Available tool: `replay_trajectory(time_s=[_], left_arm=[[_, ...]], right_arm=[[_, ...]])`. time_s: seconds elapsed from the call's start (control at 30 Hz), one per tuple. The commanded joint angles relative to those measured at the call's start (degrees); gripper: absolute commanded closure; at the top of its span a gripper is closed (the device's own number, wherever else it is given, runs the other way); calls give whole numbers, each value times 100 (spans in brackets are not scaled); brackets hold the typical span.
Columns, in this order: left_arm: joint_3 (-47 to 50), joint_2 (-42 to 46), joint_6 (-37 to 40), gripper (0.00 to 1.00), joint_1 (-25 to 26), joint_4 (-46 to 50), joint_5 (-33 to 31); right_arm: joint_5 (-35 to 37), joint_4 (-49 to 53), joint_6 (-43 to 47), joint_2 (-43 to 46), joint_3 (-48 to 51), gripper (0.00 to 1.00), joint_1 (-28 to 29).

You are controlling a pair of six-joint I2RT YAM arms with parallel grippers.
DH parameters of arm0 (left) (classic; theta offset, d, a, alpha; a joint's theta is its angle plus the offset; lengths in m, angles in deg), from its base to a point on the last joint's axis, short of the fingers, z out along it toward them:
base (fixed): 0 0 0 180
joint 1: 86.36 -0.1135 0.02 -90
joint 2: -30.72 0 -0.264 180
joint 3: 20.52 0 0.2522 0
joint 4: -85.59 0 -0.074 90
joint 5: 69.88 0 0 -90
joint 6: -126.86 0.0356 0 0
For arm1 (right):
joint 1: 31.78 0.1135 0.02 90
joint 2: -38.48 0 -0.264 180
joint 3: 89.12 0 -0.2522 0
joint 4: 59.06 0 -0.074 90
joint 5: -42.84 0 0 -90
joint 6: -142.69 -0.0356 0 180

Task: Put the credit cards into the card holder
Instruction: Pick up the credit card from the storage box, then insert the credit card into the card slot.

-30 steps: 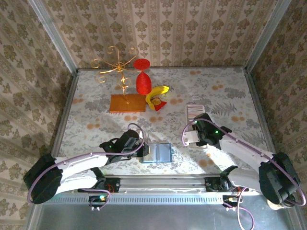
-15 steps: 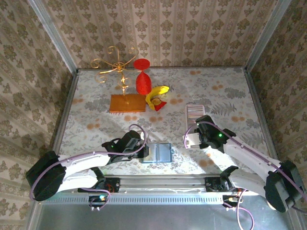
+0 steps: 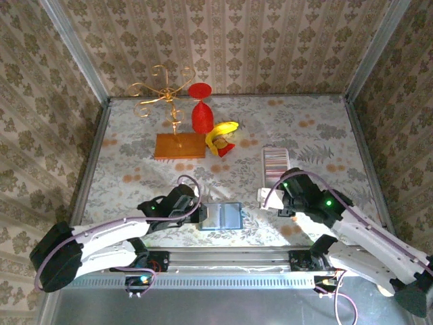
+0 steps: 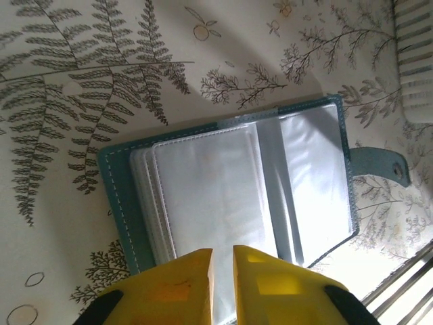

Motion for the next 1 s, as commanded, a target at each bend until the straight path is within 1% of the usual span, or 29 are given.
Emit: replay_trajectory(time_s=[0.0,0.07,0.1,0.13,0.17,0.2,0.23,0.3,0.33,0.47,0.63,0.77,0.97], left_arm=[[79,297,63,78,-81,256,-184],[157,393,-11,71,-105,243,-227],[182,420,-43,68,-105,249,-239],[191,433,-64,66,-121,260,-245],[195,432,-96,64,-122,267,-247],[211,433,-134,62,-120,266,-239],[226,424,-168,60,-117,258,-235],[269,394,-224,57,-115,204,-228],[295,377,-225,56,-117,145,-207],[294,307,-225,50,-120,152,-181],[198,242,-105,46,-102,433,-335],[204,138,-77,46,-90,371,-313],[151,-141,-50,50,-13,278,-169]], right_arm=[[-306,-281,-3155,191,-343,100,271],[-54,-779,-4951,156,-304,100,385],[-55,-1048,-5875,93,-232,100,400],[-99,-1315,-6720,-7,-121,100,406],[-354,-1663,-7505,-163,48,100,418],[-608,-2061,-8159,-352,187,100,484],[-642,-2422,-8714,-529,330,100,585],[-435,-3503,-9861,-992,758,100,956],[-432,-3879,-10146,-1219,860,100,1082],[-354,-4528,-10708,-2116,872,100,1415],[-498,-5108,-10946,-2878,880,100,1435],[-570,-5303,-10974,-3241,886,100,1435],[-557,-5317,-10981,-3612,886,100,1469]])
